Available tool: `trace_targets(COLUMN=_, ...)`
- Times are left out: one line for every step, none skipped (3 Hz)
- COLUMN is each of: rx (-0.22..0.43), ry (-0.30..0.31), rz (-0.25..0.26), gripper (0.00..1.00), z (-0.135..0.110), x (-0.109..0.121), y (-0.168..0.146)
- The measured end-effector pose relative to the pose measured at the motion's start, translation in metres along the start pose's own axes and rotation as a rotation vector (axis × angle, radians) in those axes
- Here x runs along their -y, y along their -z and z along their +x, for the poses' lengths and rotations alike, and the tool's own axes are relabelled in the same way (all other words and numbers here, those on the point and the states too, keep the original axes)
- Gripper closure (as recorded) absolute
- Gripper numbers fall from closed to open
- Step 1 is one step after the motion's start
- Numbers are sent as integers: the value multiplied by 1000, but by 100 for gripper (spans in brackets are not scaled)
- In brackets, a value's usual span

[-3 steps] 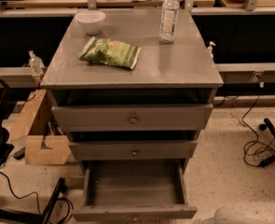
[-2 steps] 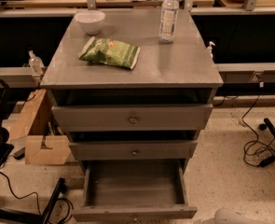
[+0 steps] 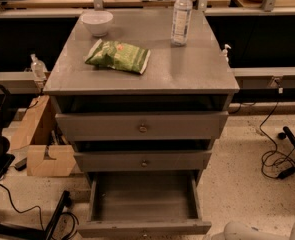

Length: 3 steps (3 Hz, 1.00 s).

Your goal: Close bottom drawer

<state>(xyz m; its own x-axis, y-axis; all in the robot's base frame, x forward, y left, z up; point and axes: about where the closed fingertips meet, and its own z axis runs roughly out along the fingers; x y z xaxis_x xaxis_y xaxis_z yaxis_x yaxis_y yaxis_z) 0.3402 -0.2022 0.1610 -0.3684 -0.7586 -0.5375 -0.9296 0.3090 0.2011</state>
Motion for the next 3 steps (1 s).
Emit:
trace_targets(rx=14, ry=26, rz=-17, gripper=100, z=-21, x=17, y=-30)
trace_targets(rx=28, ry=61, rz=-14, gripper=100, z=-43, x=42, y=-48)
trace_targets(rx=25, ry=74, rz=-4, gripper=100, z=-50, x=54, y=-51)
